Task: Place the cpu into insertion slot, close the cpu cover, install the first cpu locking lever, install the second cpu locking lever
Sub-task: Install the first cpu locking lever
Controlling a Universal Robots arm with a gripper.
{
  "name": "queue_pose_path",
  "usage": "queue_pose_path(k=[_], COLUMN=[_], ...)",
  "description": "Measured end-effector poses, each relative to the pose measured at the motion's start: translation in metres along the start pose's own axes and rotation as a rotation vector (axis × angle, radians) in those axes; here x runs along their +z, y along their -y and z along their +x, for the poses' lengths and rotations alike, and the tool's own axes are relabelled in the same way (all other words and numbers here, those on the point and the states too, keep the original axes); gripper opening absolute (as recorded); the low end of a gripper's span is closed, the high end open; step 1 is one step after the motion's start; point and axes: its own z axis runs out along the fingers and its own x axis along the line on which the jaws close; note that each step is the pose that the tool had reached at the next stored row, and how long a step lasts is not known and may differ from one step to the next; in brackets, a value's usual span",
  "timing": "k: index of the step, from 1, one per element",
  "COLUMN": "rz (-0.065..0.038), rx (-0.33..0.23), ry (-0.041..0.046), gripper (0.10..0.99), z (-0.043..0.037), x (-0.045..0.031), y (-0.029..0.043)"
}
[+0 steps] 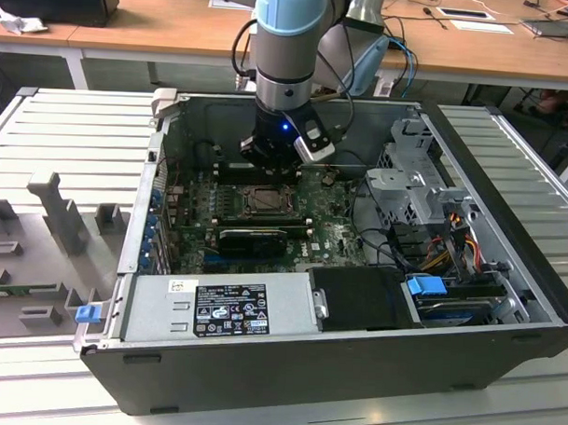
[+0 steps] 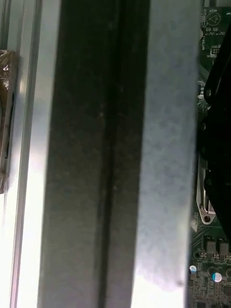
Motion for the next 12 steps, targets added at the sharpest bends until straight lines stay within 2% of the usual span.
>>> queue_pose_path(k=[8, 12], rz=[0.014, 0.013], rx=[-0.001, 0.000], ry=[-0.0009, -0.0009], gripper=[0.106, 0.106], z=[0.0001, 0.0001], x=[0.0033, 0.0029], y=[0.0003, 0.0002])
